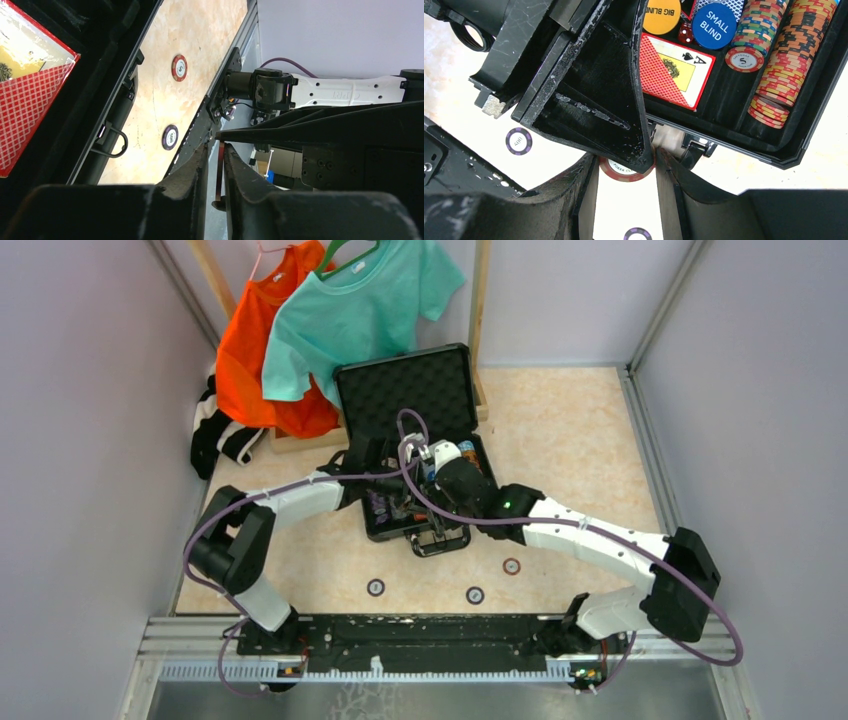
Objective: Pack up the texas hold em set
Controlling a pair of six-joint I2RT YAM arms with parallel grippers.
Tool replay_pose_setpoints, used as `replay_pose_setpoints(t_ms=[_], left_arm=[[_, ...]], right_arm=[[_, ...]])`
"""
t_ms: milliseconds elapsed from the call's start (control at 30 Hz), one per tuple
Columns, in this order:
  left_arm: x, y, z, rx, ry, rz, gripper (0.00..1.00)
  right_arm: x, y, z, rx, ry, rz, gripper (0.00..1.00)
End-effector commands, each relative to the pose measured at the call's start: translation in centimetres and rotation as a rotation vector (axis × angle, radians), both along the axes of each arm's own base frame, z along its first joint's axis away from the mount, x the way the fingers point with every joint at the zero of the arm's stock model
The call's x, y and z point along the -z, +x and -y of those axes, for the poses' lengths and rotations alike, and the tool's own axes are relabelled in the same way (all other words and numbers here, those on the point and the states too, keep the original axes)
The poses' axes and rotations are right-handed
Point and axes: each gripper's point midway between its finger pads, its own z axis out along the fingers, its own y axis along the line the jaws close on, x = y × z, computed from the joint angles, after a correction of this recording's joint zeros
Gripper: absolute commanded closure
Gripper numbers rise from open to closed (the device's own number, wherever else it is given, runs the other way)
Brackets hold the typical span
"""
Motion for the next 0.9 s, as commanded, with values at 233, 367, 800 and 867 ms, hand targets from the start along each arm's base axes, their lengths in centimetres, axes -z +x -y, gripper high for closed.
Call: replay_pose_setpoints(t_ms=[233, 367, 800, 867], left_arm=[[-1.1, -2.2, 0.0, 0.090, -0.051, 0.005, 1.00], [-1.5, -2.3, 0.1, 0.105, -0.071, 0.013, 1.00], [-5.9, -4.4, -0.7, 0.187, -0.272, 0.234, 1.00], [-6.5, -4.7, -0.8, 0.189, -0.314, 0.290, 1.00]], right_arm=[[-4.2, 3.0, -1.2, 0.063, 0.086, 0.140, 0.71], [-4.3, 3.7, -0.2, 0.104, 0.049, 0.175, 0.67], [-6.3, 2.5, 3.3, 0.081, 0.151, 0.225, 0.43], [-7.1, 1.4, 3.4, 0.025, 0.223, 0.241, 0.43]])
